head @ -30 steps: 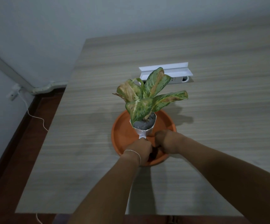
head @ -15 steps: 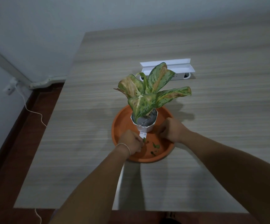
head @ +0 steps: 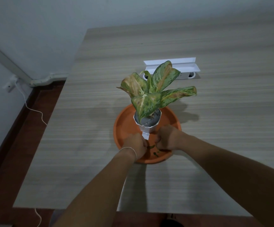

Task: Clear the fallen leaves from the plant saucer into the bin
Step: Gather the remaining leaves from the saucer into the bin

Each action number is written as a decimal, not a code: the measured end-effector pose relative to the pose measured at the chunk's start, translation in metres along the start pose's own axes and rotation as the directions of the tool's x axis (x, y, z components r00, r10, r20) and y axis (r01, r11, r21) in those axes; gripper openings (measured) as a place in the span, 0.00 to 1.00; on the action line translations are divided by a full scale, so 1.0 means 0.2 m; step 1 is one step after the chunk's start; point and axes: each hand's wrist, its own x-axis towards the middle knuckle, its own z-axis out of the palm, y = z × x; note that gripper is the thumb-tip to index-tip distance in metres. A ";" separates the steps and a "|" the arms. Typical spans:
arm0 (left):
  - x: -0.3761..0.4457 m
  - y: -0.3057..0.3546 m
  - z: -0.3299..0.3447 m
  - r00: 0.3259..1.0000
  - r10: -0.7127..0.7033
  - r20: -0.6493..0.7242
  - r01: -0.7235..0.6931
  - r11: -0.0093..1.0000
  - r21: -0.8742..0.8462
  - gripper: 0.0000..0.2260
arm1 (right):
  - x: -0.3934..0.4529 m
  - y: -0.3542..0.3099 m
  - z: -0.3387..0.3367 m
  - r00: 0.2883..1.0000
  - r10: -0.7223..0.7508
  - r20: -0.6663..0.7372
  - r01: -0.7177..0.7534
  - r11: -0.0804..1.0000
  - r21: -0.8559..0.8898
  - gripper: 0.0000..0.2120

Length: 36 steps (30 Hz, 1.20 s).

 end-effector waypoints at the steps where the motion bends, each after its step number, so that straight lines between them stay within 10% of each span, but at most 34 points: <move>1: 0.01 0.00 0.00 1.000 -0.001 0.016 0.001 0.999 0.039 0.11 | 0.00 0.00 0.00 1.000 -0.010 0.018 0.010 1.000 -0.007 0.11; 20: -0.01 0.12 0.05 0.991 0.135 0.009 -0.134 0.965 0.225 0.11 | -0.02 -0.05 0.08 0.996 -0.048 -0.078 0.048 0.999 -0.011 0.10; 36: -0.01 0.09 0.02 0.998 -0.034 -0.052 0.037 0.997 0.072 0.08 | 0.03 -0.09 0.04 0.997 -0.082 0.001 0.075 0.906 -0.416 0.16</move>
